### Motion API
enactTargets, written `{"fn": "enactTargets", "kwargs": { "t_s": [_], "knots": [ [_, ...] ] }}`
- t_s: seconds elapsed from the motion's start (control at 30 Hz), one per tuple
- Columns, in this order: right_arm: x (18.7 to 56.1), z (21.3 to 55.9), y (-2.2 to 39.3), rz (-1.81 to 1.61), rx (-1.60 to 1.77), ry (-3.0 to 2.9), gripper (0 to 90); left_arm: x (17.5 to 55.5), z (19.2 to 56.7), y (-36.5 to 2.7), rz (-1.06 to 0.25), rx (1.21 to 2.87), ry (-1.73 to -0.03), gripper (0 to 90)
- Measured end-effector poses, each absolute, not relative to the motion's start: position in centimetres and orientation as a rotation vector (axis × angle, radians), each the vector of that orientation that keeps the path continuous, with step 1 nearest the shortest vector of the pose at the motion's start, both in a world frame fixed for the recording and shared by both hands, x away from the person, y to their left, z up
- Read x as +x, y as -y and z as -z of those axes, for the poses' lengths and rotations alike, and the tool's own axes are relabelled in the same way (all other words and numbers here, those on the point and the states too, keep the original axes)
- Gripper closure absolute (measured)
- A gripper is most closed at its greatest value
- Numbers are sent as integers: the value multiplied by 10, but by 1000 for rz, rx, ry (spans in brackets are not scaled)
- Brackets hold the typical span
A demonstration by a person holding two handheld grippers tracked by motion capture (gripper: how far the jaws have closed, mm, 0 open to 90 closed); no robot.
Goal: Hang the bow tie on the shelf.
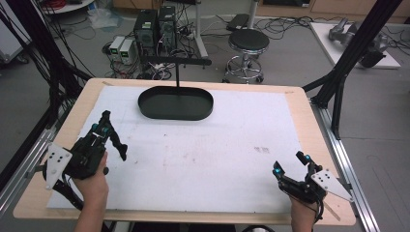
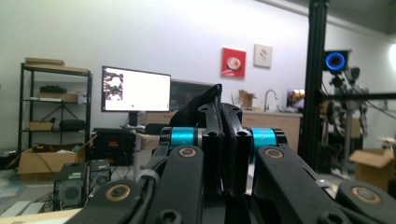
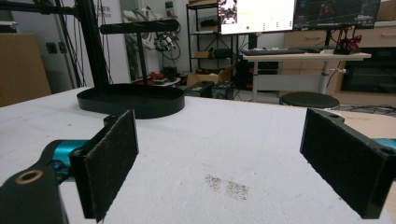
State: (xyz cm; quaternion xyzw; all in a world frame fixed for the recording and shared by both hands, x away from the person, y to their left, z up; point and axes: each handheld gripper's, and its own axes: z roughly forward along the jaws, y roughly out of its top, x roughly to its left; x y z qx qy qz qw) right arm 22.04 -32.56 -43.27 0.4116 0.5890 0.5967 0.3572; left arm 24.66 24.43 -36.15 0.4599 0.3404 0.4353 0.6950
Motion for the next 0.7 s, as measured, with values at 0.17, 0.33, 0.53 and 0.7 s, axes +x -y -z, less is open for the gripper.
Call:
{"fn": "enactTargets", "kwargs": {
  "t_s": [0.17,0.33,0.53,0.7],
  "knots": [
    [221,434,326,-1542,1063,-1520,105,262,353,-239,-975,996,-781,869],
    [222,435,326,-1545,1066,-1518,105,280,343,-230,-997,983,-784,869],
    [223,436,326,-1543,1070,-1523,105,304,332,-220,-1020,977,-785,869],
    [223,437,326,-1545,1077,-1525,105,327,327,-217,-1022,975,-805,869]
  ]
}}
